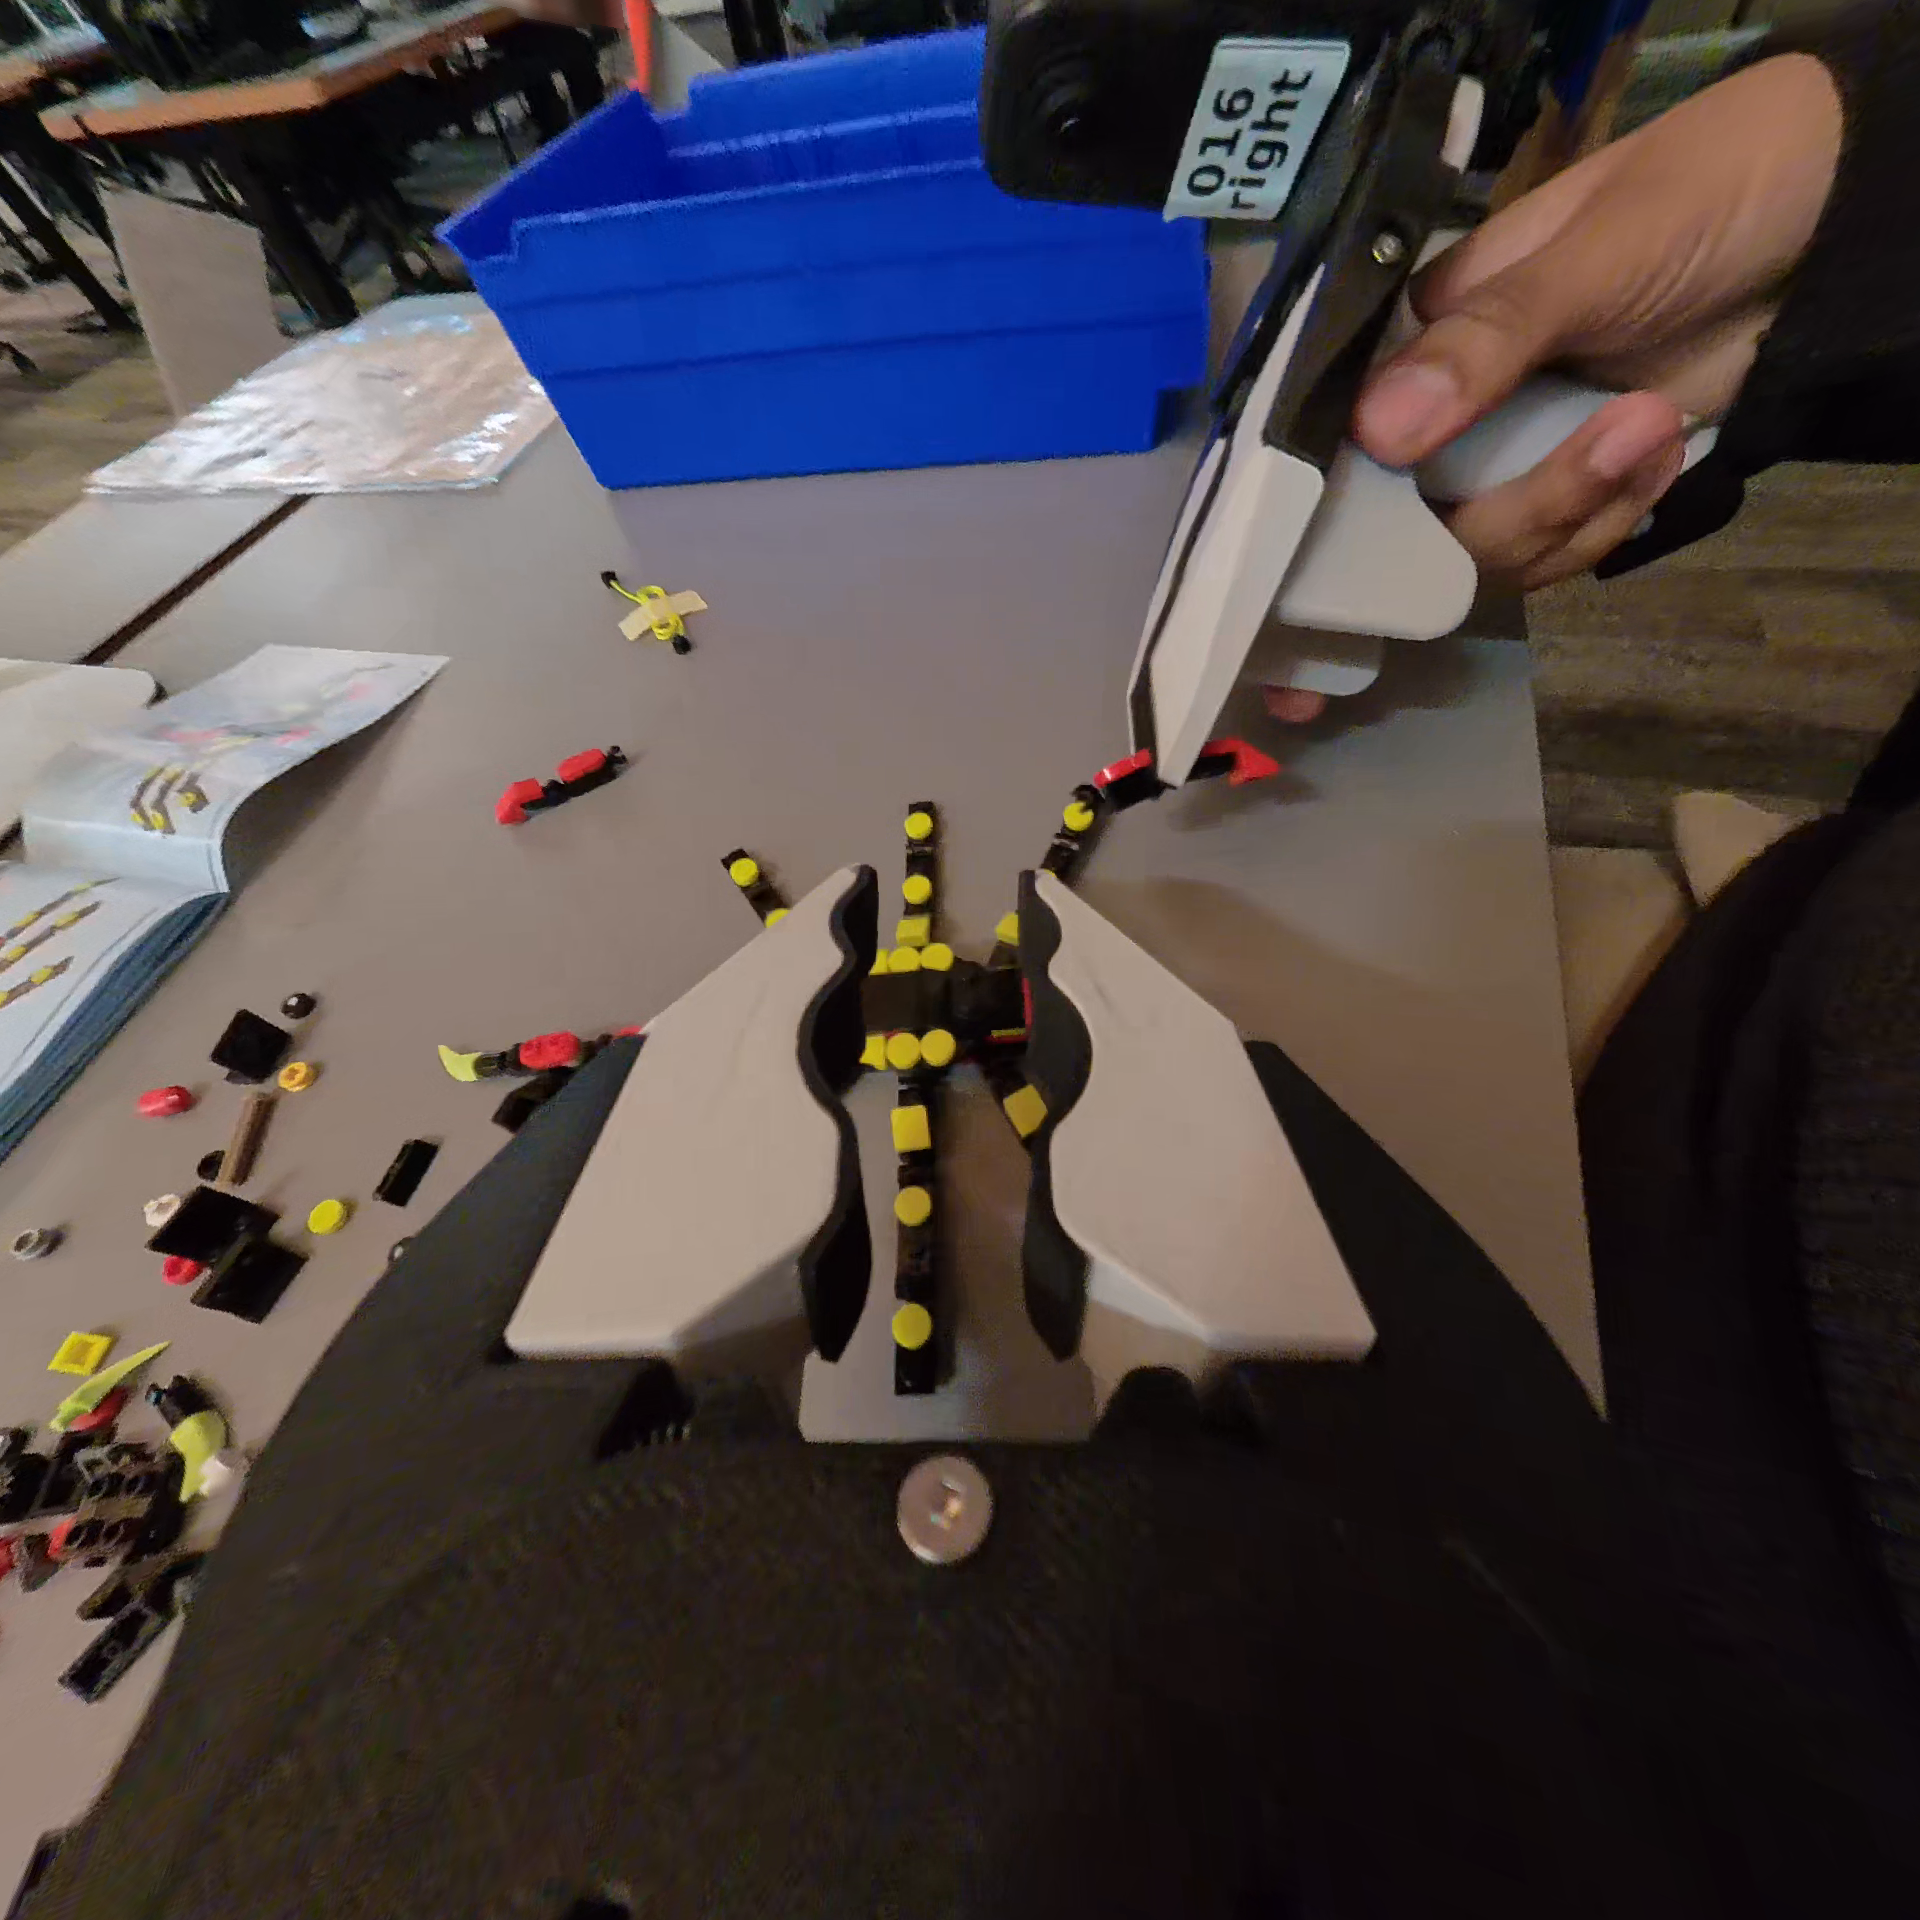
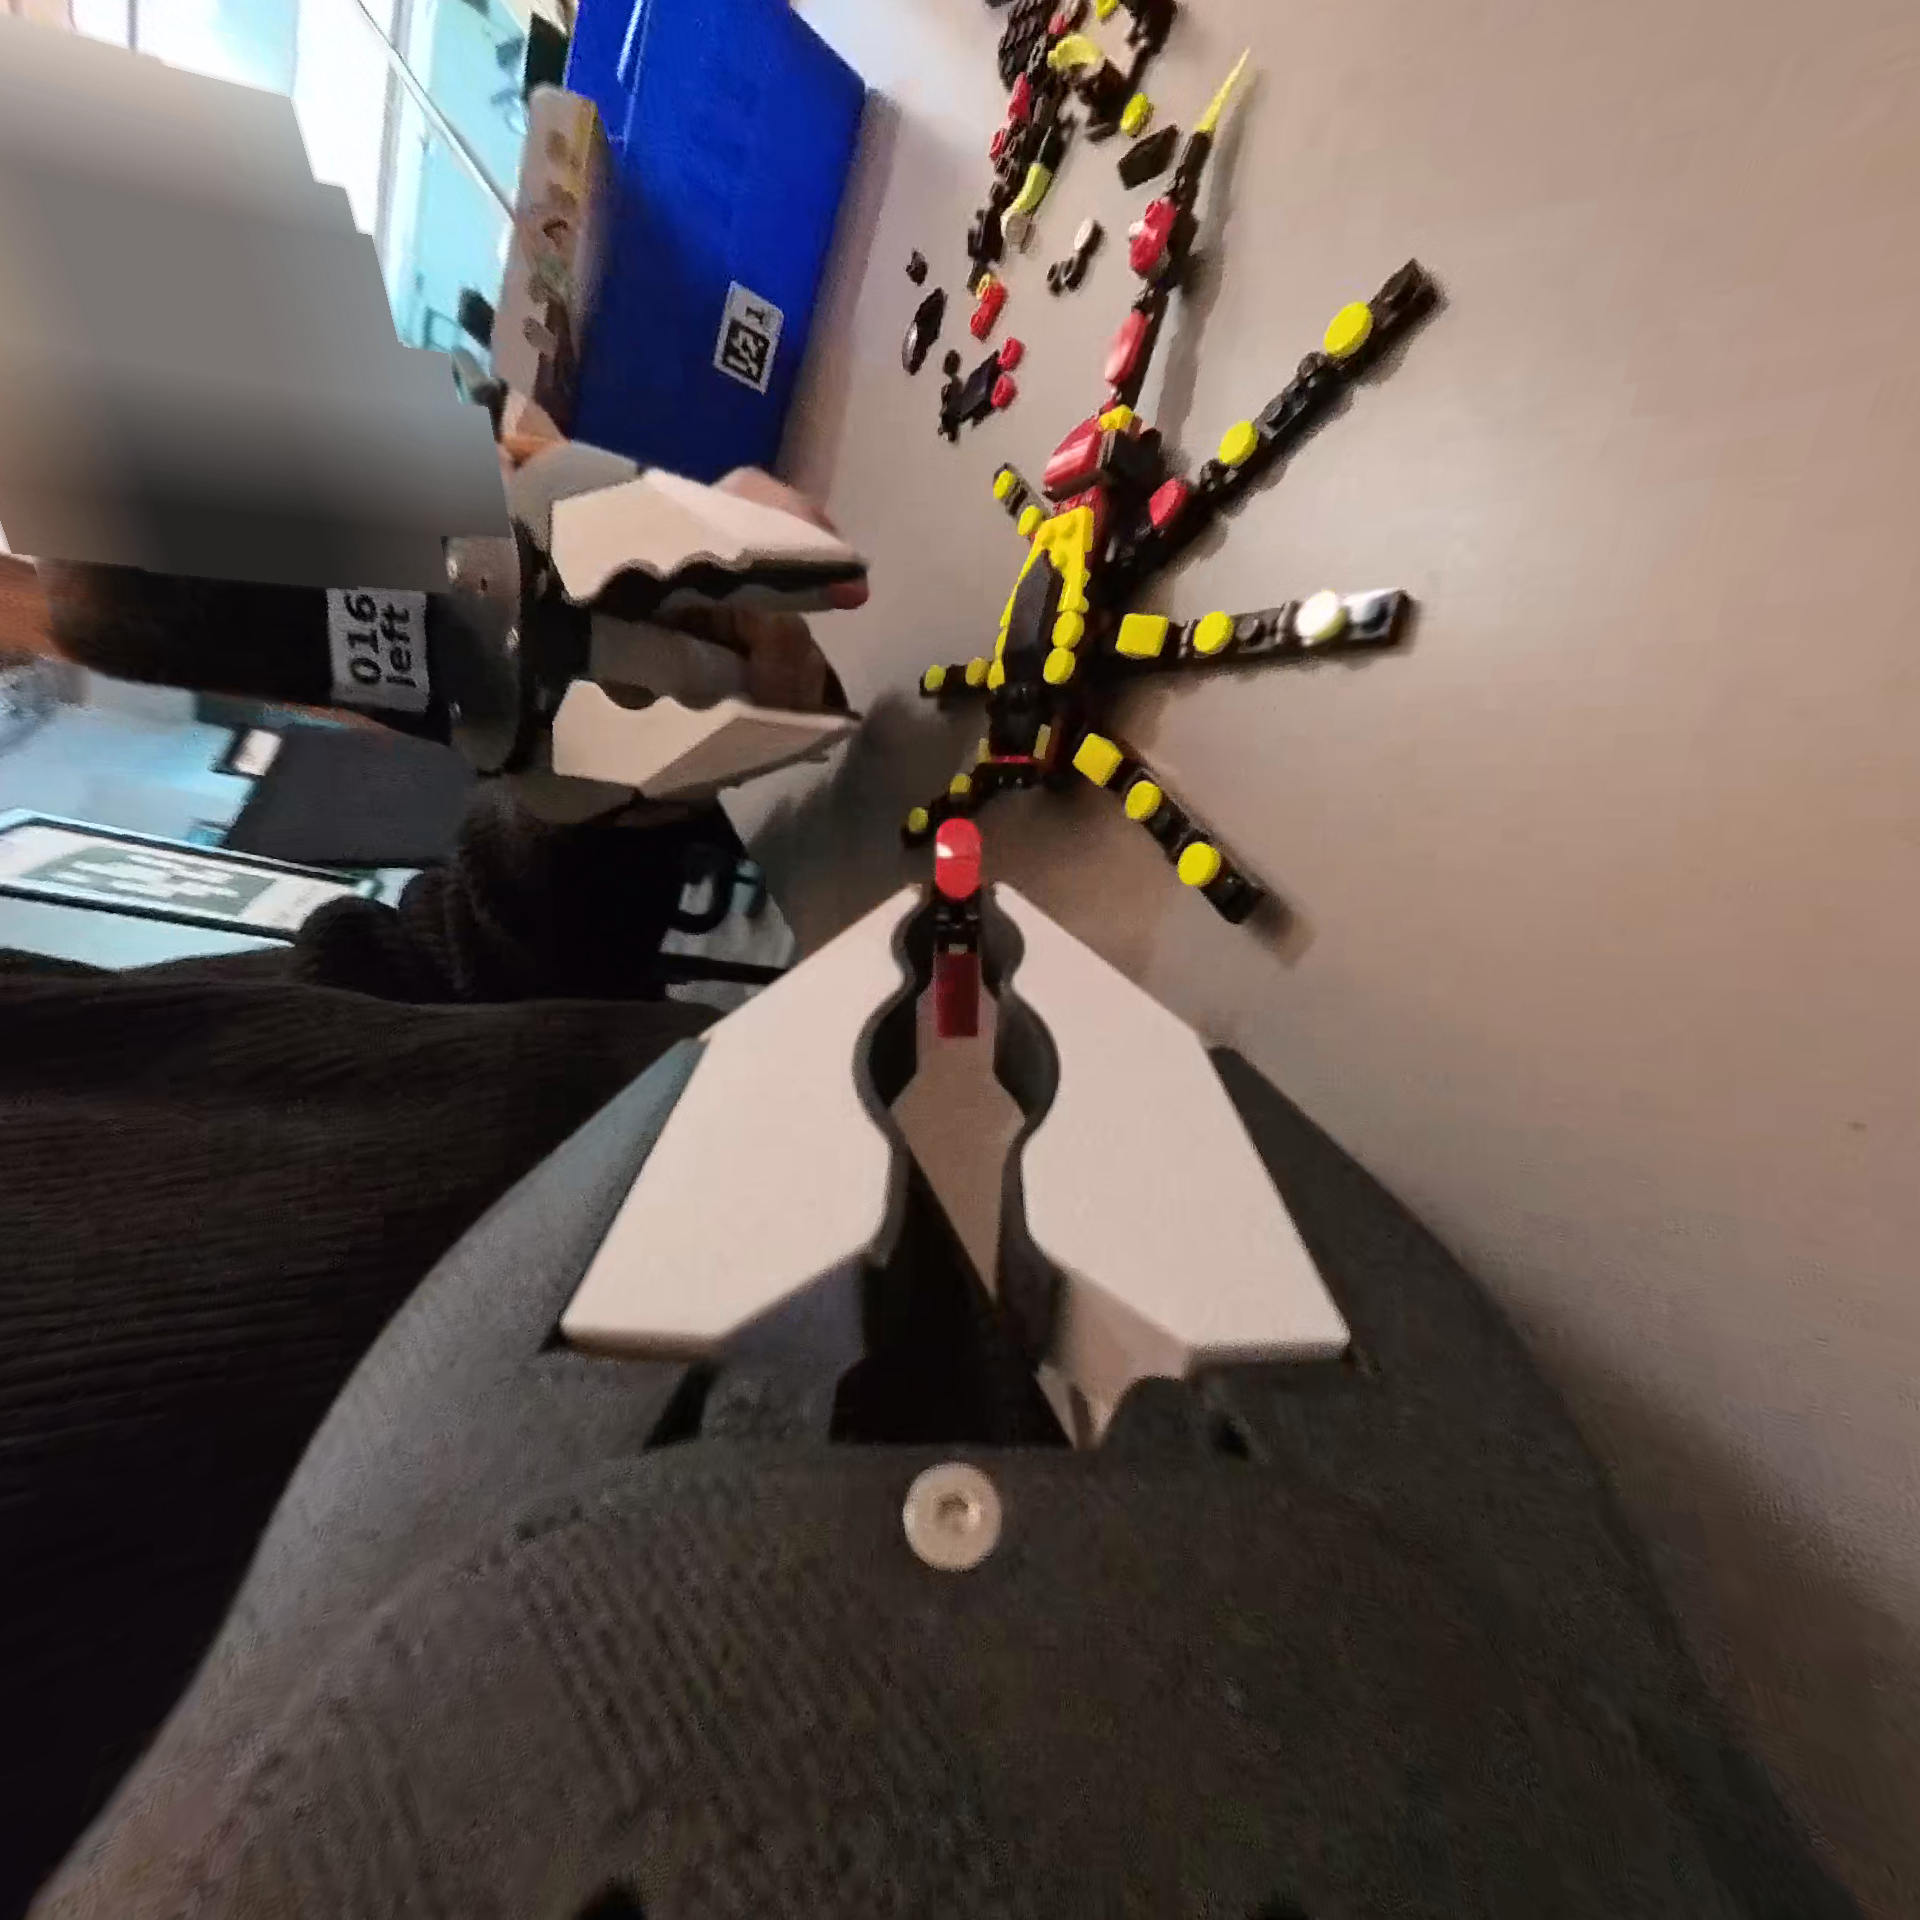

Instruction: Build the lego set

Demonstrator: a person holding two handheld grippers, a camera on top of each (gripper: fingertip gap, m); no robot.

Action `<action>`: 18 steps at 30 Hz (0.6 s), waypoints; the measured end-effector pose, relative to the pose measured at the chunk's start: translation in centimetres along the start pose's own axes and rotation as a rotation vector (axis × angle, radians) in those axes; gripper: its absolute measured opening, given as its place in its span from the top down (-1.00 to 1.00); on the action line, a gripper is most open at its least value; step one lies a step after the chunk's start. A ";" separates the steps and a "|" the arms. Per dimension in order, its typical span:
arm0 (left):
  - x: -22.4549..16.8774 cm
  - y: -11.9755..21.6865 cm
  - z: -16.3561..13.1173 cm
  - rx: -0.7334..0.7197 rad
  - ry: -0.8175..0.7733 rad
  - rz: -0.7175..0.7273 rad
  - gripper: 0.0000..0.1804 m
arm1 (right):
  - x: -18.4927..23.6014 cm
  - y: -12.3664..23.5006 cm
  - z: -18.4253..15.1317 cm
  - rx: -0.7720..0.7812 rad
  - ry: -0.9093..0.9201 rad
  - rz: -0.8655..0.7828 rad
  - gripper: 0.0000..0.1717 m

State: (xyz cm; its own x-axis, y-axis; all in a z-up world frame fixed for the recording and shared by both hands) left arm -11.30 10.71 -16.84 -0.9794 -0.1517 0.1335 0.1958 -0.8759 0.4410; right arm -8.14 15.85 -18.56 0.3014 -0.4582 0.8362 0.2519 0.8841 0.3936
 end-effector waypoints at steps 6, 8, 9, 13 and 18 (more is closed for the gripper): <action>-1.5 0.2 -0.3 0.088 0.160 -0.023 0.76 | 0.1 -0.8 -0.9 -0.093 -0.140 0.027 0.93; -2.1 0.0 -0.9 0.115 0.149 -0.007 0.76 | 0.3 -0.9 -1.1 -0.124 -0.177 0.047 0.93; -2.1 -0.2 -1.4 0.138 0.128 0.012 0.76 | 0.2 -0.9 -1.0 -0.143 -0.195 0.046 0.93; -1.4 -0.9 -2.1 0.182 0.098 0.060 0.75 | -0.5 -0.9 -0.7 -0.174 -0.248 0.051 0.93; -0.6 -0.9 -2.3 0.205 0.181 0.048 0.64 | -0.8 -1.5 -0.9 -0.166 -0.247 0.031 0.93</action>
State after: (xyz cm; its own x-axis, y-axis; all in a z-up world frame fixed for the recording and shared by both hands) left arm -11.05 10.56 -19.35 -0.9583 -0.2858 0.0061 0.2299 -0.7576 0.6110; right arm -7.93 14.82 -20.19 0.0839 -0.3771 0.9224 0.3993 0.8608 0.3156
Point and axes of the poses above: each gripper's, where its closed fingertips meet, y back along the fingers, z out of its top, x = y × z across the jaws, the point moved 1 cm from there along y, back along the fingers, and after that the axes turned 3 degrees about x, right-handed, at the moved point
